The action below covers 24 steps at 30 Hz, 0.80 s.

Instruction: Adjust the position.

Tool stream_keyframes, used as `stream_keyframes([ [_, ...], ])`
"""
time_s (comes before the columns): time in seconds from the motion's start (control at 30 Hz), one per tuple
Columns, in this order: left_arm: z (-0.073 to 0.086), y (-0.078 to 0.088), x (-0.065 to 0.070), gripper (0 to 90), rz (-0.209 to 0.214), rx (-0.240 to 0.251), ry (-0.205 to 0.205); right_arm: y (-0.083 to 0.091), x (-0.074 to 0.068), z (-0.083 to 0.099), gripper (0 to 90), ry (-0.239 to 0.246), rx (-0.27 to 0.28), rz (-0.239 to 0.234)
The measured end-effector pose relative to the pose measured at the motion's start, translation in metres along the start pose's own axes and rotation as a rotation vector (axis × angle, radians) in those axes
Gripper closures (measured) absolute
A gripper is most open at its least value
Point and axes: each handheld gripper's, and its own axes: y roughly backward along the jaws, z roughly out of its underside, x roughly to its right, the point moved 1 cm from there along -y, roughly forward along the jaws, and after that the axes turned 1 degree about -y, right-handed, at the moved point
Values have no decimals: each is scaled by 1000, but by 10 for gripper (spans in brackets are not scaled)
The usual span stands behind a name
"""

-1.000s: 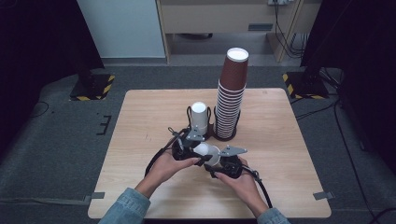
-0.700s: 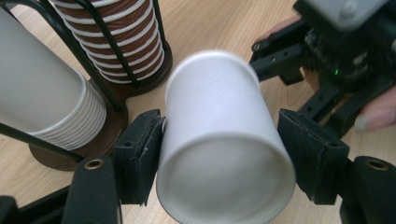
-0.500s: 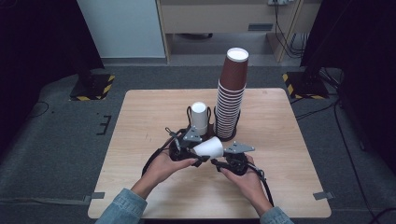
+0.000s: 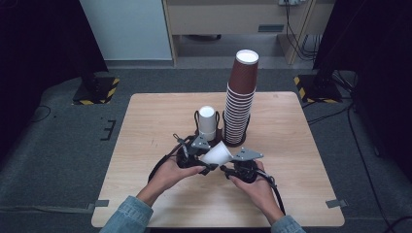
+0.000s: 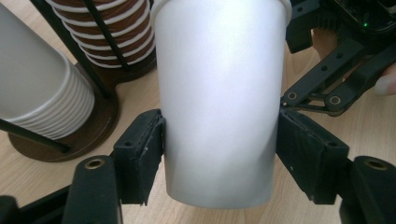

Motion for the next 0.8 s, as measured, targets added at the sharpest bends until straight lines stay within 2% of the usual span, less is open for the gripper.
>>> stream_keyframes([
  [0.17, 1, -4, 1, 287, 4, -21, -14, 0, -3, -1, 523, 14, 6, -5],
  [0.27, 3, -7, 0, 286, 12, -25, -3, 0, -4, -1, 524, 29, 3, 0],
  [0.4, 4, -8, 0, 292, 7, -28, -9, -1, -5, -1, 524, 37, 1, 3],
  [0.63, 7, -7, 1, 304, 6, -6, -8, 0, -5, -1, 506, 43, -2, 6],
  [0.8, 13, -8, -1, 306, 11, 41, 25, 0, -5, -2, 487, 36, -4, 6],
])
